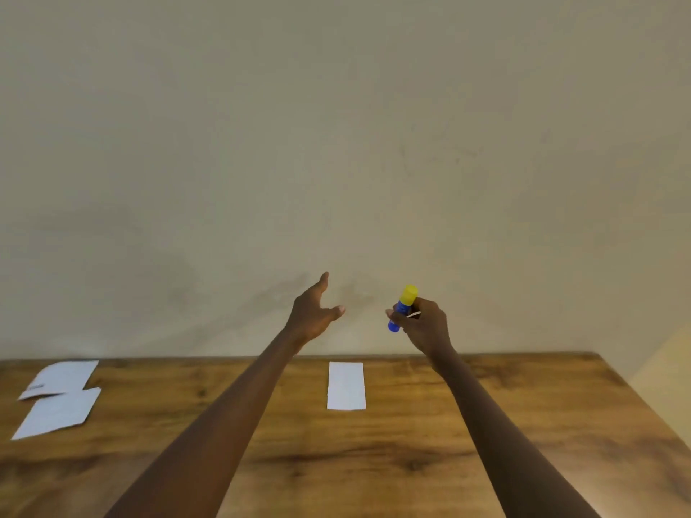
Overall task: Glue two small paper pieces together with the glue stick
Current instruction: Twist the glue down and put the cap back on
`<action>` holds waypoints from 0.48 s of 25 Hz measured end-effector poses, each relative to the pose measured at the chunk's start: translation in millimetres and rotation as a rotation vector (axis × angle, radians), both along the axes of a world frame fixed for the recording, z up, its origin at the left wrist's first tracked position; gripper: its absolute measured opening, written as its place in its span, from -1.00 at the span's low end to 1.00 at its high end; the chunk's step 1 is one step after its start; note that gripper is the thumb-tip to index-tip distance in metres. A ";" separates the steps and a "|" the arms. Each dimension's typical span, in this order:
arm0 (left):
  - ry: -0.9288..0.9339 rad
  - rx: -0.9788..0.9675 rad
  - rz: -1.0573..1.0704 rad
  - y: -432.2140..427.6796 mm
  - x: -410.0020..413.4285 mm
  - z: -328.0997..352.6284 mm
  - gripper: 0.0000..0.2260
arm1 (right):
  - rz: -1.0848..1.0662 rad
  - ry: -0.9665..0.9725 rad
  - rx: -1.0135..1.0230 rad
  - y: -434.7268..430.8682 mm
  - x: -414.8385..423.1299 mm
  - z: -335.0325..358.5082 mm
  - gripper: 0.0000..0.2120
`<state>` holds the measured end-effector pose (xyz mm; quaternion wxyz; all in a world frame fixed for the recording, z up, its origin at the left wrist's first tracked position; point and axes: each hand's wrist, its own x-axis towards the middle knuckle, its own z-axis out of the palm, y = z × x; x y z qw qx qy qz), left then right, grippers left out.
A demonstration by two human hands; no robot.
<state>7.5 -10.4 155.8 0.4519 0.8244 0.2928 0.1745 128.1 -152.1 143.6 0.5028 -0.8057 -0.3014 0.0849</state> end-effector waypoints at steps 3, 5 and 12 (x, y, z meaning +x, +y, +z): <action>0.160 0.005 0.030 6.8 2.8 -64.0 -0.36 | -0.066 0.034 -0.096 -1.5 17.3 -47.9 -0.77; 0.264 -0.016 0.038 7.8 5.1 -104.3 -0.34 | -0.098 0.060 -0.169 -4.6 27.9 -77.2 -0.79; 0.552 0.110 0.003 3.4 14.8 -196.3 -0.35 | -0.132 0.111 -0.345 -10.8 46.3 -156.5 -0.82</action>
